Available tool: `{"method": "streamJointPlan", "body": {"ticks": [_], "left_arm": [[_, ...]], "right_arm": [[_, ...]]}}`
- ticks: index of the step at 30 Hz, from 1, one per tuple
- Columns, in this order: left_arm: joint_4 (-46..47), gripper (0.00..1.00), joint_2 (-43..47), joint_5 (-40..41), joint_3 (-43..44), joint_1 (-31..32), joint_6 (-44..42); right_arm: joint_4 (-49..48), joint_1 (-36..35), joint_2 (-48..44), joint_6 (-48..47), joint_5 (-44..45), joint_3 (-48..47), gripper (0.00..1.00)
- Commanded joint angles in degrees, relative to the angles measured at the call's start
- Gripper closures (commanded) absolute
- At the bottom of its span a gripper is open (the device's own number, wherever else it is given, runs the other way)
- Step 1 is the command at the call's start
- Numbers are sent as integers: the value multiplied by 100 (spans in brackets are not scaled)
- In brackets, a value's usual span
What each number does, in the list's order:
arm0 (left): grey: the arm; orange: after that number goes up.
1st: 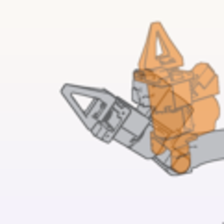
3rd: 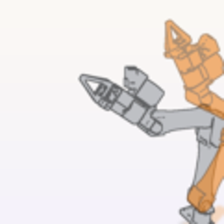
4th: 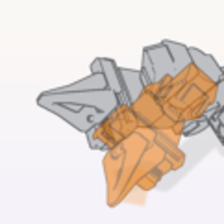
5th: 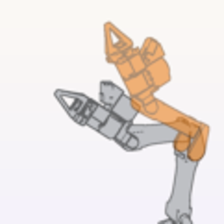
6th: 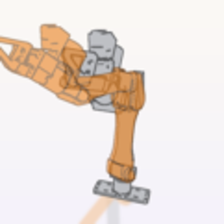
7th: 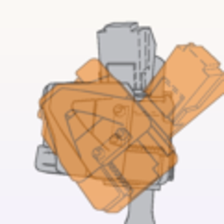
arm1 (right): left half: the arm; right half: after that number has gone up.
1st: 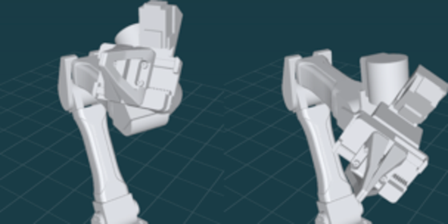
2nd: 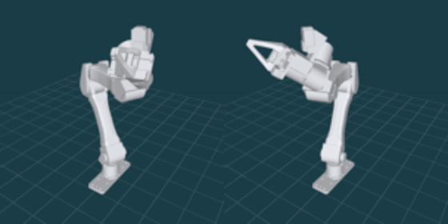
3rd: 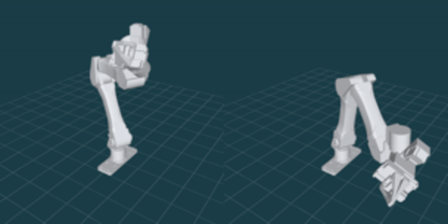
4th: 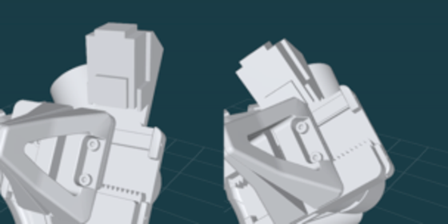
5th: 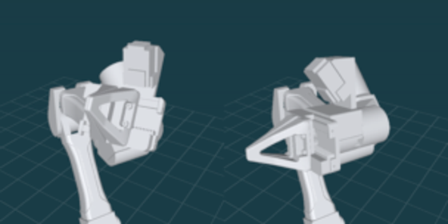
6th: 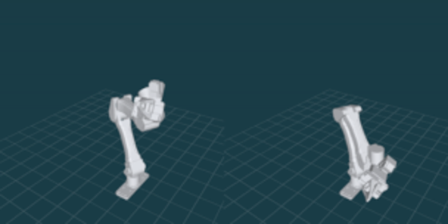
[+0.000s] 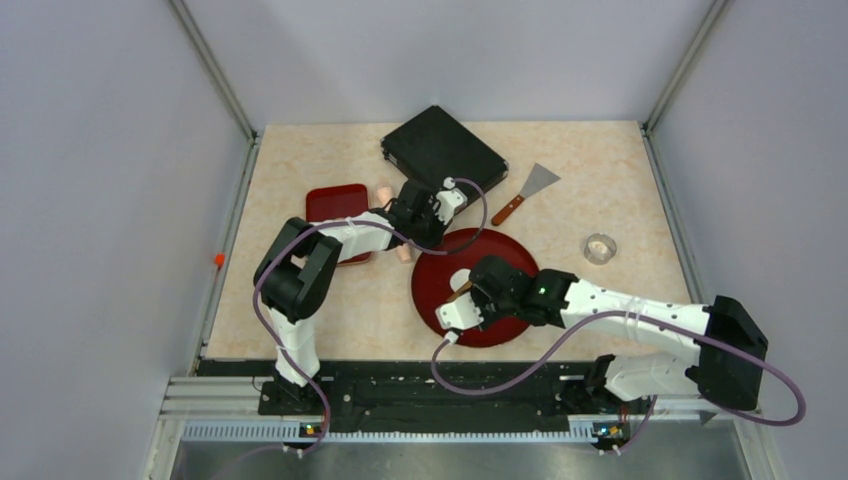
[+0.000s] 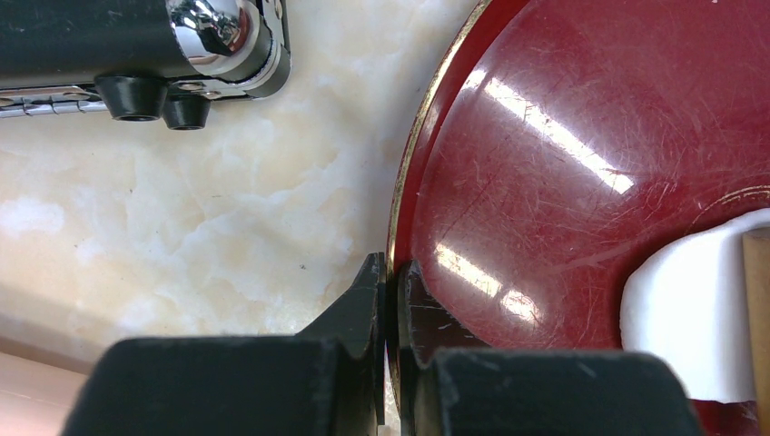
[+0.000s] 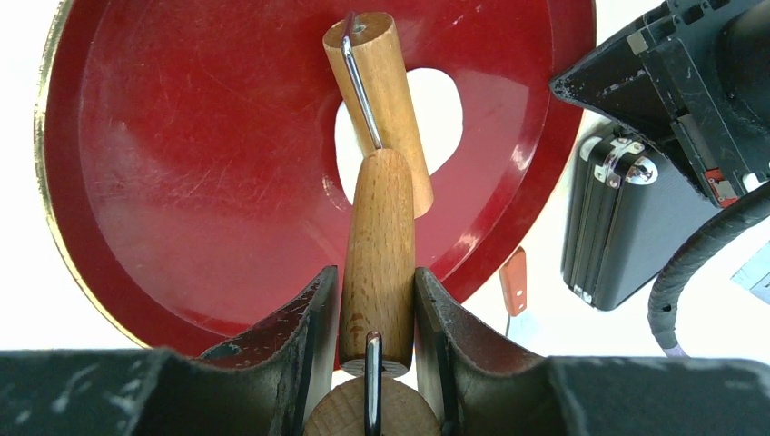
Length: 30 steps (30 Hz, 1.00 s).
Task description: Roll out the dumpling wrappers from the dough
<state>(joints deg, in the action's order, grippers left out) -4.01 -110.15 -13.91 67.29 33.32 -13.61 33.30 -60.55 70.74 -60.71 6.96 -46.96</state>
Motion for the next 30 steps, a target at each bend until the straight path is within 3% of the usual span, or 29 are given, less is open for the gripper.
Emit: {"method": "streamJointPlan", "body": {"ticks": [1,30], "left_arm": [[-170,100,79,313,-128,14,-336],[-170,100,75,307,-128,8,-336]], "right_arm": [[1530,-20,181,274,-1214,293,100],[2662,-14,258,367,-1635,134,100]]}}
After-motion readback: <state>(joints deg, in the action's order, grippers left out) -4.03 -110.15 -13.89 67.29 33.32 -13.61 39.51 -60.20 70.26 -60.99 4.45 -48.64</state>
